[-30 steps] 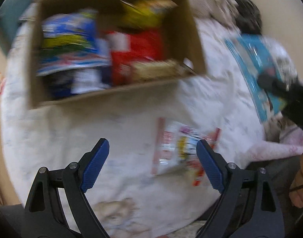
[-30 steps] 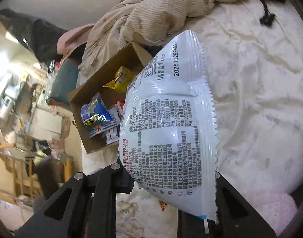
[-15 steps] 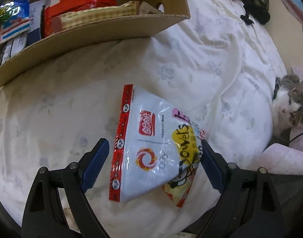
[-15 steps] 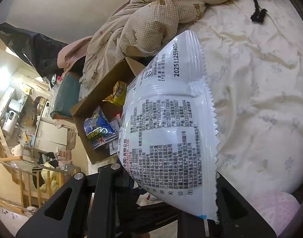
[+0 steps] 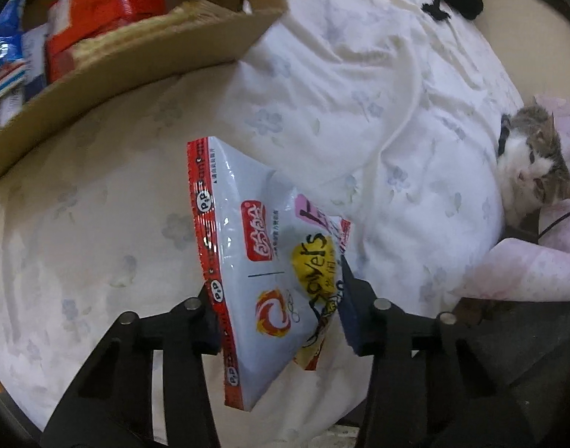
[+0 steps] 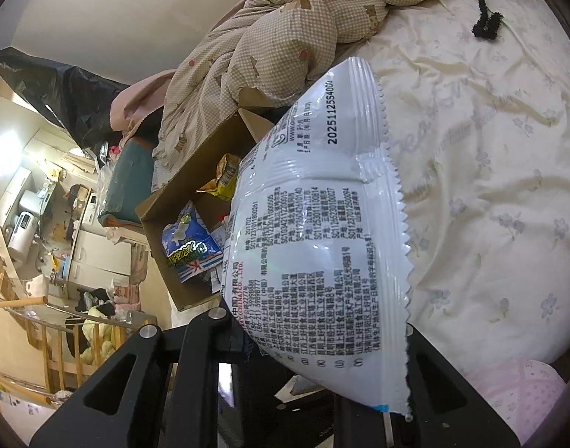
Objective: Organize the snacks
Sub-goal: 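Carry both bags into the box and open both grippers to release them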
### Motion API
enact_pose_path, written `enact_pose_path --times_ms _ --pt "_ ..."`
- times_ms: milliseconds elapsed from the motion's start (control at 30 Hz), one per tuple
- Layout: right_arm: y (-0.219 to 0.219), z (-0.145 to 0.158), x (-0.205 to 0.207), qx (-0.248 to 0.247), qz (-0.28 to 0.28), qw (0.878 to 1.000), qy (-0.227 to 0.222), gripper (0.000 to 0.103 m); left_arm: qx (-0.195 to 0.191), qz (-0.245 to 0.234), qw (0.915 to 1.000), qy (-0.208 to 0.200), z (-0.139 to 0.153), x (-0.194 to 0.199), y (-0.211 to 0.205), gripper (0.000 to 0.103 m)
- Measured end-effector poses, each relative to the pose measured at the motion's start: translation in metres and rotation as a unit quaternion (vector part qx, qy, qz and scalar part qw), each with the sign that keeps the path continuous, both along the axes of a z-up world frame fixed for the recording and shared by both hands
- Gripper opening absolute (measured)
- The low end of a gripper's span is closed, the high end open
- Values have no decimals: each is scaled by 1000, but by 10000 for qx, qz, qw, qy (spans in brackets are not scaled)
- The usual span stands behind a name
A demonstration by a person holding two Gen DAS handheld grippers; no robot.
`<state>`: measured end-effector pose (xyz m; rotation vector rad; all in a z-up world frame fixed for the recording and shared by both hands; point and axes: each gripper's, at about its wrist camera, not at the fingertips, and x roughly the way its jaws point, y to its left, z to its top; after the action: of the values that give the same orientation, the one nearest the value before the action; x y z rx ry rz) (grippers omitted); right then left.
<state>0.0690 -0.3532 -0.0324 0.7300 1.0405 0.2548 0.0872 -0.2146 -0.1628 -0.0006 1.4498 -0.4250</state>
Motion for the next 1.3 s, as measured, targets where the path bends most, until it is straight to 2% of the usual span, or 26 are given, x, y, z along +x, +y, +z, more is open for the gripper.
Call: enact_pose_path --times_ms 200,333,467,733,967,1133,1300 --pt "6 6 0 -62 9 9999 -83 20 29 247 9990 -363 30 7 30 40" --pt "10 9 -2 -59 -11 9999 -150 20 55 374 9960 -805 64 12 62 40" --pt "16 12 -2 -98 4 9998 -170 20 -14 527 9928 -1071 95 15 93 40" --pt "26 11 2 -298 94 9995 -101 20 29 910 9786 -1844 154 22 166 40" --pt "43 6 16 -604 290 9977 65 20 37 1518 9644 -2164 165 43 227 40" --pt "66 0 34 -742 598 9954 112 20 -152 1749 9625 -2070 153 51 240 40" --pt "96 -16 70 -450 1160 9920 194 20 -191 1807 9625 -2016 145 58 239 40"
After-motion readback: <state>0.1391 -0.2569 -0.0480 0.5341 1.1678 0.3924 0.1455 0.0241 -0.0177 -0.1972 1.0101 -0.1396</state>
